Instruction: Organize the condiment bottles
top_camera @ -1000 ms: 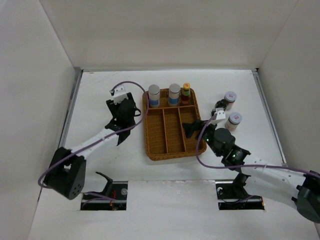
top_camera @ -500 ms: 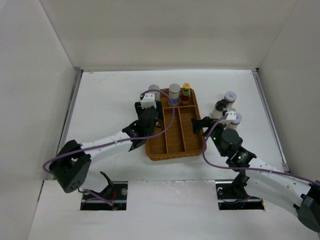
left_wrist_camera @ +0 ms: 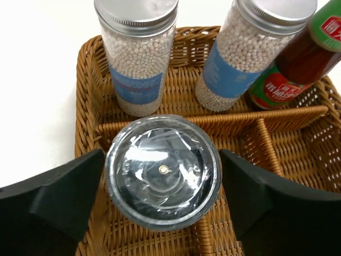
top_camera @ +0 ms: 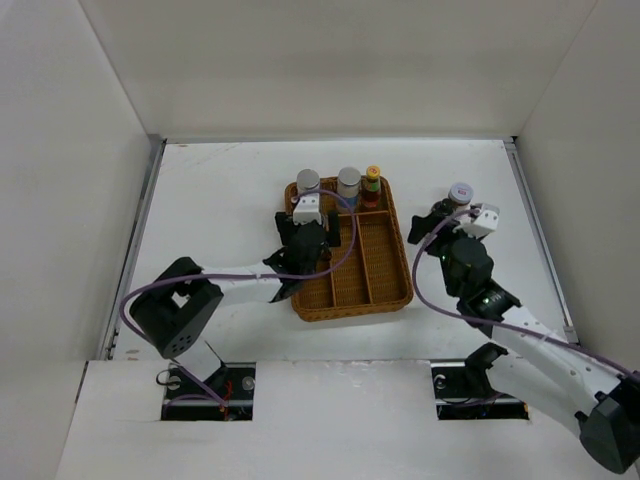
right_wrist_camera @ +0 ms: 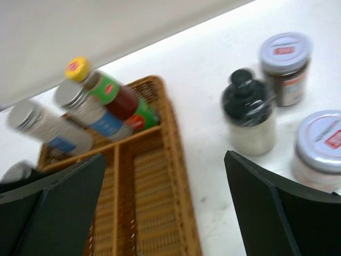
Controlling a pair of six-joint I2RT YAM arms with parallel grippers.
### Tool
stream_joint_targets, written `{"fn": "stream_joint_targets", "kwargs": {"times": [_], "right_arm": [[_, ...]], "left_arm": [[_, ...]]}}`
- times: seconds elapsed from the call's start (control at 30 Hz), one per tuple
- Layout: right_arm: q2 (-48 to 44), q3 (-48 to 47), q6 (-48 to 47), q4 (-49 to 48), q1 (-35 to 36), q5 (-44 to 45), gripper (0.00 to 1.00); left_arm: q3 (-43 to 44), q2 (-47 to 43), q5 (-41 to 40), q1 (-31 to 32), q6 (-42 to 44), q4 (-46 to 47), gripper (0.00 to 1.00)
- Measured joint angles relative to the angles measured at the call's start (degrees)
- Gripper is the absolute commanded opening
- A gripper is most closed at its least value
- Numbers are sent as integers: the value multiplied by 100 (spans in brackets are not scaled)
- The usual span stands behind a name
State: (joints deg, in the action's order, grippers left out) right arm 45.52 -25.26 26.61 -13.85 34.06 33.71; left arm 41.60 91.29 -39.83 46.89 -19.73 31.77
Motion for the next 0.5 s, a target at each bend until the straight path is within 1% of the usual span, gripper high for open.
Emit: {"fn": "stream_joint_targets", "kwargs": {"times": [0.03, 0.07, 0.1, 0.13, 0.23, 0.27, 0.3, 0.33, 0.37, 0.4, 0.43, 0.47, 0.5], "right_arm": [[125, -136, 0, 74, -118, 39, 100], [260, -273, -2, 151, -240, 66, 100], [415, -433, 0, 210, -376, 85, 94], [560, -575, -17, 278, -505, 94, 85], [1019, -955, -105, 457, -918, 105, 55], [1169, -1054, -129, 514, -1051, 107, 52], [1314, -1141, -149, 584, -1163, 109, 52], [1443, -1204, -153, 643, -1259, 111, 56], [1585, -1276, -162, 730, -1353, 111, 64], [1720, -1346, -184, 815, -1429, 109, 74], [1875, -1438, -232, 916, -1502, 107, 88], [2006, -1515, -247, 990, -1545, 94, 96], [2142, -1600, -299, 1080, -1580, 81, 99]], "left_arm": [[-44, -26, 0, 7, 2, 79, 99], [-122, -92, 2, 15, -4, 133, 100], [-238, -212, 0, 28, -2, 155, 100], [-352, -363, -7, 44, -11, 164, 100], [-841, -1156, -48, 131, -42, 208, 100], [-1010, -1471, -72, 173, -66, 251, 100], [-1202, -1836, -111, 221, -92, 317, 100], [-1390, -2201, -164, 267, -133, 404, 100], [-1567, -2516, -216, 310, -175, 527, 100], [-1768, -2839, -289, 350, -223, 658, 100], [-1980, -3136, -361, 380, -267, 809, 100], [-2197, -3401, -439, 380, -306, 944, 100], [-2382, -3600, -518, 372, -334, 1058, 100]]}}
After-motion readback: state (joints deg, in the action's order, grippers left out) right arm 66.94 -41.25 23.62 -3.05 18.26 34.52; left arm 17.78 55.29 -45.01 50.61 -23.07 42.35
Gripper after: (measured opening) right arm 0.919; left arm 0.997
